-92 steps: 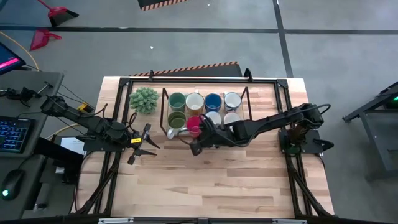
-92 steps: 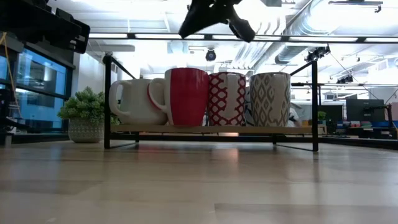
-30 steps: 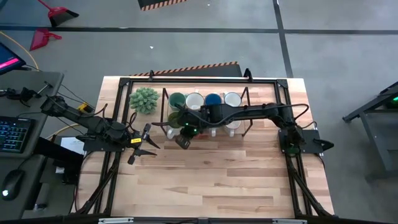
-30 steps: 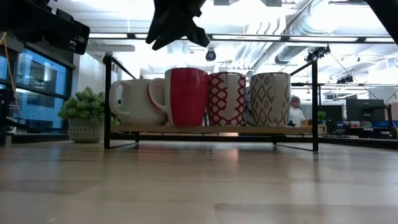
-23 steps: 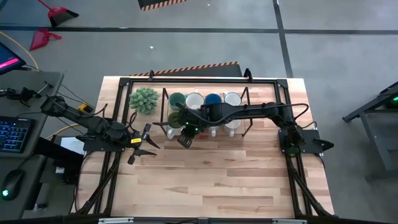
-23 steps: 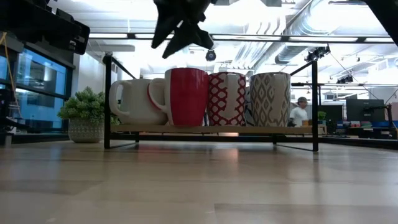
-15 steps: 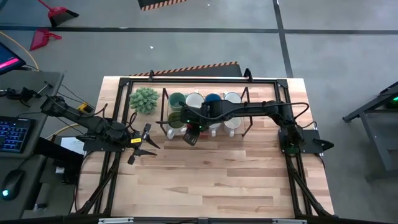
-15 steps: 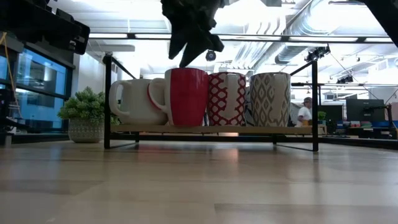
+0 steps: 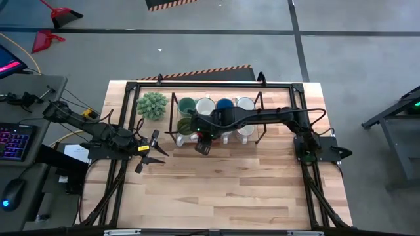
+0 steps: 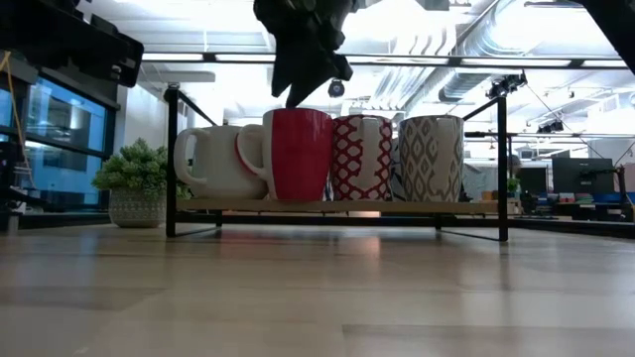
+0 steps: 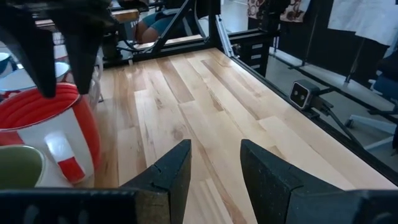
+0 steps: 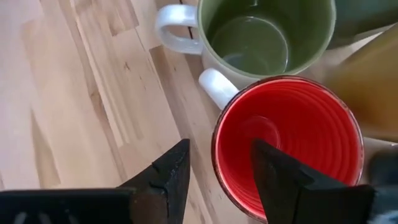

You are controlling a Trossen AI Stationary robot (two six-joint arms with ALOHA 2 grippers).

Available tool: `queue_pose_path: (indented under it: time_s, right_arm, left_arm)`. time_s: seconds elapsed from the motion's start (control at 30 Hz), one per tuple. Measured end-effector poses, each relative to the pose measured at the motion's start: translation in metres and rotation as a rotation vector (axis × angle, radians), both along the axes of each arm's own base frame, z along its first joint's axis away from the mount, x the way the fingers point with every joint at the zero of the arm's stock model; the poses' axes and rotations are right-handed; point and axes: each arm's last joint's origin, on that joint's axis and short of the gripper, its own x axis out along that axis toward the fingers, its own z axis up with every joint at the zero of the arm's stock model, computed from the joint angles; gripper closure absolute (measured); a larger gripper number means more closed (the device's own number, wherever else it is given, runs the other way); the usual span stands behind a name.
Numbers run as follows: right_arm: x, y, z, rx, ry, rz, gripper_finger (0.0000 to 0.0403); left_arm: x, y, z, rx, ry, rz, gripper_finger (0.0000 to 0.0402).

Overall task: Place coffee mugs
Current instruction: Adjust the mugs on the shelf

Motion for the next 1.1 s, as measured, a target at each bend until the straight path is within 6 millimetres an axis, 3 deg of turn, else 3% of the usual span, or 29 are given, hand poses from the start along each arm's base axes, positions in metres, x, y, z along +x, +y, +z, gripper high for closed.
queue_pose_path:
  time_s: [0.57, 1.1]
  right_arm:
    - [0.001, 0.003, -0.002, -0.082, 0.009, 0.021, 0.0256]
    - [0.005, 0.005, -0.016, -0.101, 0.056, 0.041, 0.0256]
  left_arm:
    - [0.000, 0.001, 0.000, 0.007, -0.004, 0.040, 0.0273]
    - [0.000, 0.001, 0.000, 0.008, -0.006, 0.042, 0.0273]
